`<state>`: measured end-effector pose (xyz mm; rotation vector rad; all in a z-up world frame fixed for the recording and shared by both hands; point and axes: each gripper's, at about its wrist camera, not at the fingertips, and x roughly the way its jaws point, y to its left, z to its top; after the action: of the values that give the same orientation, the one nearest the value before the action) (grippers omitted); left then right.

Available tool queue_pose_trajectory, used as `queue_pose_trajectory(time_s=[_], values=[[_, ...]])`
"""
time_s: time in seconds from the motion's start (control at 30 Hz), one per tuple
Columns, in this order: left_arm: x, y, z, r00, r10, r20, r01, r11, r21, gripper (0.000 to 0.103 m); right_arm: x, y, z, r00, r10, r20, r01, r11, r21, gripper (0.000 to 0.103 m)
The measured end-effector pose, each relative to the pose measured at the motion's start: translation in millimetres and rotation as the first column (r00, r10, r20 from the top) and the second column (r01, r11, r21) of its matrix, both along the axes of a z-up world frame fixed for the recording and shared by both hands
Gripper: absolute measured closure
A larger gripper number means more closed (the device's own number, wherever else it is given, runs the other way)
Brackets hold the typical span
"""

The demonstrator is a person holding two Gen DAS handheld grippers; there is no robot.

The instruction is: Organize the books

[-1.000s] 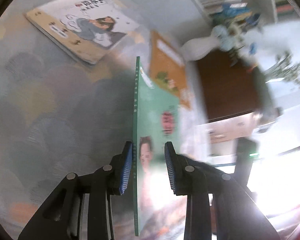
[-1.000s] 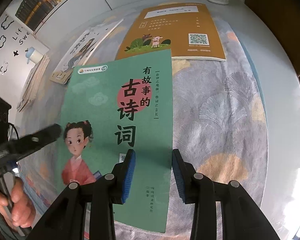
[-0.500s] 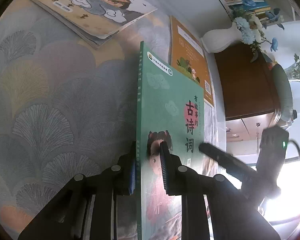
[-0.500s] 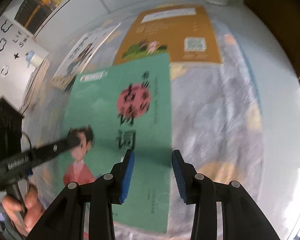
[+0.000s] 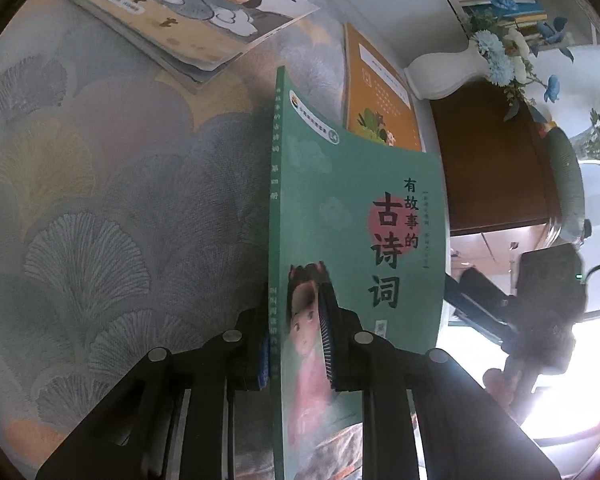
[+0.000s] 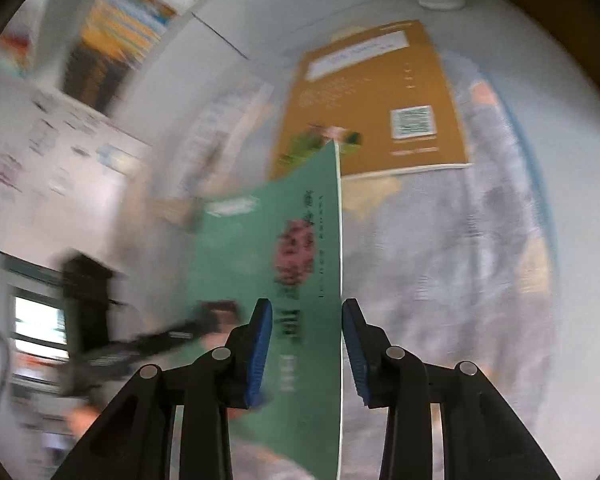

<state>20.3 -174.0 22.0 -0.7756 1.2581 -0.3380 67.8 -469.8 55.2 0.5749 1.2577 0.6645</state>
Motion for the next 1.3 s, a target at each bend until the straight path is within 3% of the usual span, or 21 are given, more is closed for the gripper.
queue_pose_trajectory(time_s=[0.07, 0.2, 0.27, 0.47, 0.67, 0.9, 1.0, 1.3], values=[[0.0, 2.8, -2.2, 1.000, 0.007, -0.005, -0.008, 1.000, -0.026, 0.087, 3.7, -5.6, -10.8, 0.998, -0.012, -0.062, 0.019, 0.994, 0.111, 0.066], [-0.5, 5.2, -3.7, 1.000, 0.014, -0.008, -0.014, 0.999, -0.053, 0.086, 2.3, 10.6, -40.4, 0.990, 0.005, -0.138, -0.007, 1.000, -0.015, 0.066], [-1.0, 4.5, -0.3, 1.000, 0.012, -0.008, -0.012, 0.999, -0.034, 0.086, -3.9, 18.7, -34.1, 0.995, 0.016, -0.103, -0.018, 1.000, -0.022, 0.066], [-8.8, 2.2, 29.2, 0.998, -0.023, 0.063, 0.015, 0.993, 0.116, 0.086, -9.2, 49.9, -6.0, 0.995, 0.098, -0.012, -0.099, 0.983, -0.153, 0.066], [-17.8, 28.3, 53.0, 0.995, -0.018, 0.095, 0.001, 0.986, 0.168, 0.086, -6.8, 68.3, -4.9, 0.995, 0.096, -0.039, -0.099, 0.993, -0.071, 0.066], [-28.3, 72.6, 64.5, 0.994, 0.034, 0.103, -0.052, 0.983, 0.176, 0.086, -6.4, 114.7, 16.9, 0.990, 0.143, -0.010, -0.143, 0.989, -0.047, 0.066], [-32.2, 98.6, 69.8, 0.992, 0.062, 0.107, -0.078, 0.986, 0.149, 0.081, -5.4, 137.5, 28.5, 0.987, 0.159, 0.010, -0.159, 0.987, -0.033, 0.066], [-45.3, 176.2, 87.8, 0.978, 0.131, 0.162, -0.153, 0.979, 0.133, 0.077, -2.1, 227.7, 60.2, 0.968, 0.236, 0.081, -0.234, 0.972, -0.029, 0.065]])
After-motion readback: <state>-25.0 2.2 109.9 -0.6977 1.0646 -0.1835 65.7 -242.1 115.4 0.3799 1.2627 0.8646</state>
